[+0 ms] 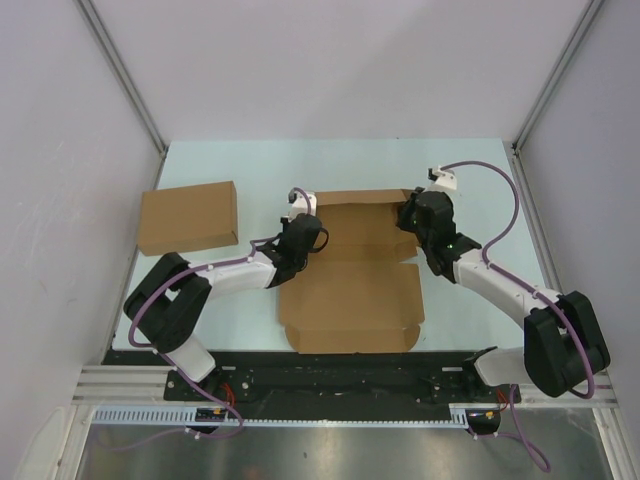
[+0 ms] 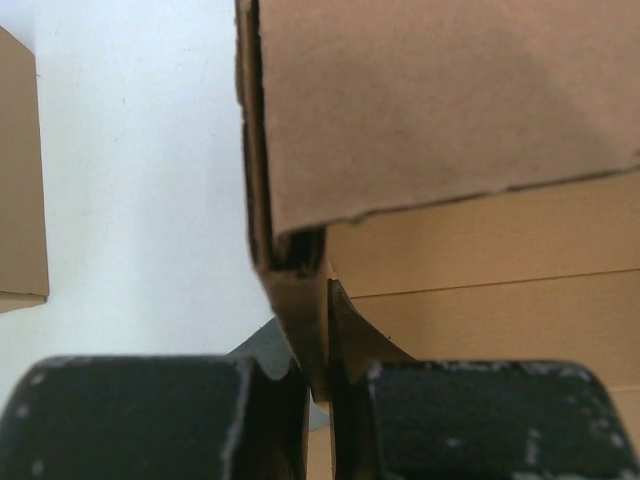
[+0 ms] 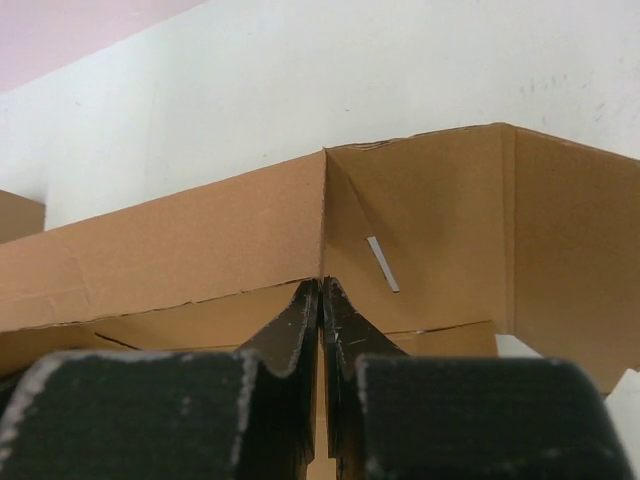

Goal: Fold the paper box

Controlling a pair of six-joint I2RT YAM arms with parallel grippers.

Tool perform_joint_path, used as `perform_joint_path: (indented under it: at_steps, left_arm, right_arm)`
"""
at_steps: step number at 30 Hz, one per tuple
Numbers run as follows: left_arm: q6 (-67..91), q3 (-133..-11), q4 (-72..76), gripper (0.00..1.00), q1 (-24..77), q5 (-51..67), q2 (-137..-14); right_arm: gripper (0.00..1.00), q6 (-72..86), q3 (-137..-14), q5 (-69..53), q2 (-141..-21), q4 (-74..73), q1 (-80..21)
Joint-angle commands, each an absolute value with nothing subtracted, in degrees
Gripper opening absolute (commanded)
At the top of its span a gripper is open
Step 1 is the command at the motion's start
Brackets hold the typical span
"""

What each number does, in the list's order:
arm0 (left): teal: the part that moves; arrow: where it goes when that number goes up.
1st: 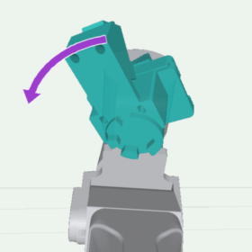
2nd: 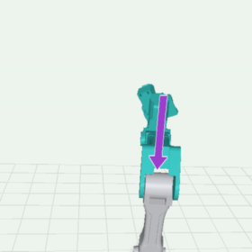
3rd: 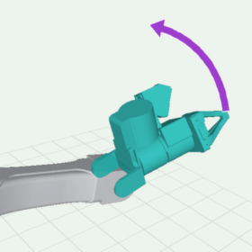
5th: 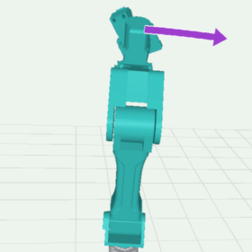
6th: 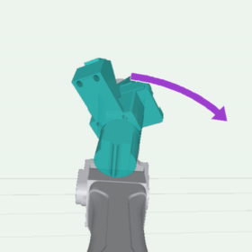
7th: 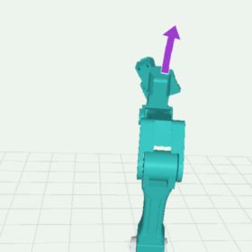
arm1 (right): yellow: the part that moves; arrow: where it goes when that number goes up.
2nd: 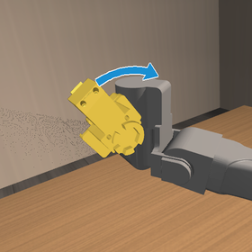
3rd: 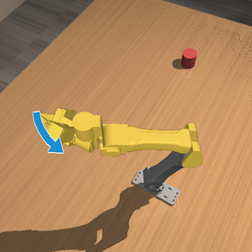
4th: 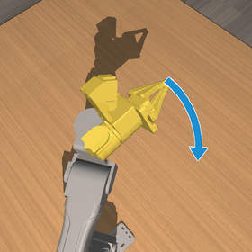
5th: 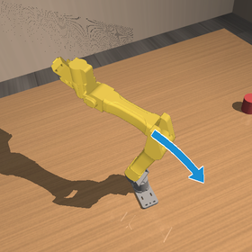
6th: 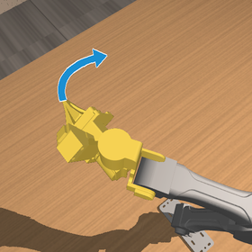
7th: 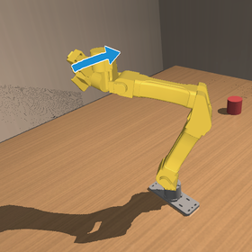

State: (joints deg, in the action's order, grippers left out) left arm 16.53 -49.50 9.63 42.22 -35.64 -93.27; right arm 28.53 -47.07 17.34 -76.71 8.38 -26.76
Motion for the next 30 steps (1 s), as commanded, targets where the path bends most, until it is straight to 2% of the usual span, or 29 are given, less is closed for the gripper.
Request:
perform_joint_path:
  at_steps: [1,2,4,5,8,10,16,18,26,30]
  left_arm:
    - [15.73,-49.22,8.09,0.00,42.28,-35.33,-91.67]
    - [15.65,-49.13,8.00,0.00,42.28,-35.51,-91.67]
    - [15.47,-49.13,8.09,0.00,42.28,-35.59,-91.49]
    - [15.47,-49.22,7.91,0.00,42.19,-35.68,-91.49]
    - [15.29,-49.57,7.56,0.00,42.10,-35.86,-91.67]
    - [15.29,-50.36,6.86,0.00,41.93,-35.77,-91.93]
    - [16.26,-52.73,4.84,0.00,40.17,-33.58,-92.64]
    - [16.96,-53.61,3.61,0.00,39.55,-32.53,-92.72]
    - [19.42,-54.67,2.20,0.00,37.62,-26.99,-91.58]
    - [19.07,-54.23,1.85,0.00,37.62,-26.54,-91.41]
  right_arm:
    - [0.02,33.14,-46.93,14.15,-75.50,6.16,-27.16]
    - [0.04,32.44,-47.02,14.32,-75.24,5.89,-27.16]
    - [0.24,29.55,-46.93,15.81,-73.05,4.40,-27.59]
    - [0.41,28.92,-47.02,16.69,-71.91,3.61,-27.51]
    - [0.60,25.77,-47.02,20.38,-66.74,0.27,-27.25]
    - [0.66,23.13,-47.11,21.88,-62.43,-3.24,-26.90]
    - [0.73,19.69,-47.20,23.29,-54.85,-10.10,-26.63]
    - [0.73,22.75,-46.94,24.69,-53.79,-13.52,-26.19]
    - [0.67,34.79,-37.37,10.22,-55.28,-11.18,-17.15]
    - [0.67,36.48,-33.85,10.10,-55.81,-7.48,-15.74]
